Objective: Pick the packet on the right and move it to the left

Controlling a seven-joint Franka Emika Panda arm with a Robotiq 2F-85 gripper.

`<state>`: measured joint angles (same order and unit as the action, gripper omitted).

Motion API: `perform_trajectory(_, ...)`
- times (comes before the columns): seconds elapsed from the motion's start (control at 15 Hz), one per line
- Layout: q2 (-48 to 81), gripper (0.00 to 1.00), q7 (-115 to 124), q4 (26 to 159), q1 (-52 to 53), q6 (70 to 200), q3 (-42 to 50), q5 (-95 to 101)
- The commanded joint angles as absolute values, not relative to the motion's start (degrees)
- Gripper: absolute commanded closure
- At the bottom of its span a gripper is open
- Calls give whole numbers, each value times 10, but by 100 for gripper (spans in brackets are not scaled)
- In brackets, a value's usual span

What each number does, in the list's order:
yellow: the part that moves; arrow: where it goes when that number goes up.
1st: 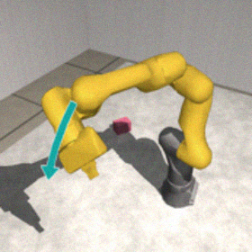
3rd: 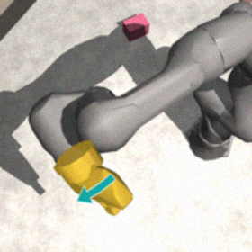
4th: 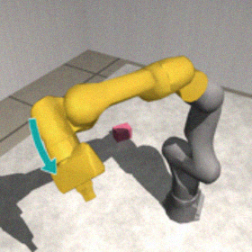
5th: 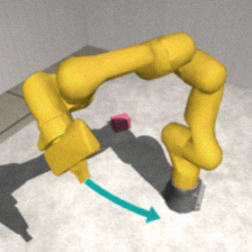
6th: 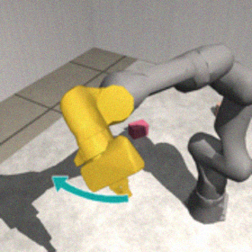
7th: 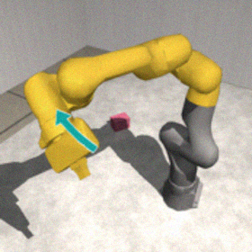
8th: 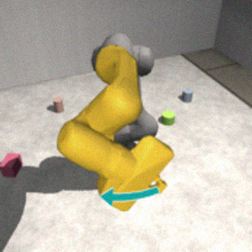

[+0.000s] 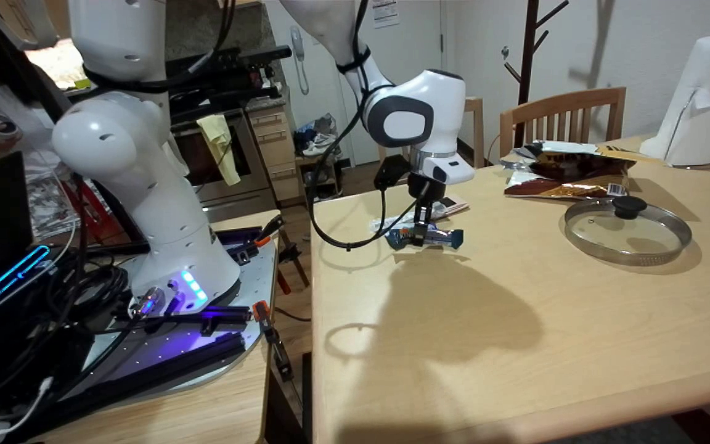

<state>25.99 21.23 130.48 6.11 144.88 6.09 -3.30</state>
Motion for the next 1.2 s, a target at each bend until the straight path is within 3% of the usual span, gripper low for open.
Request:
perform_trajectory(0.0,267,100,250,1310,78,1460,59,-25)
perform_trajectory(1.13,262,100,198,1333,76,1471,130,127)
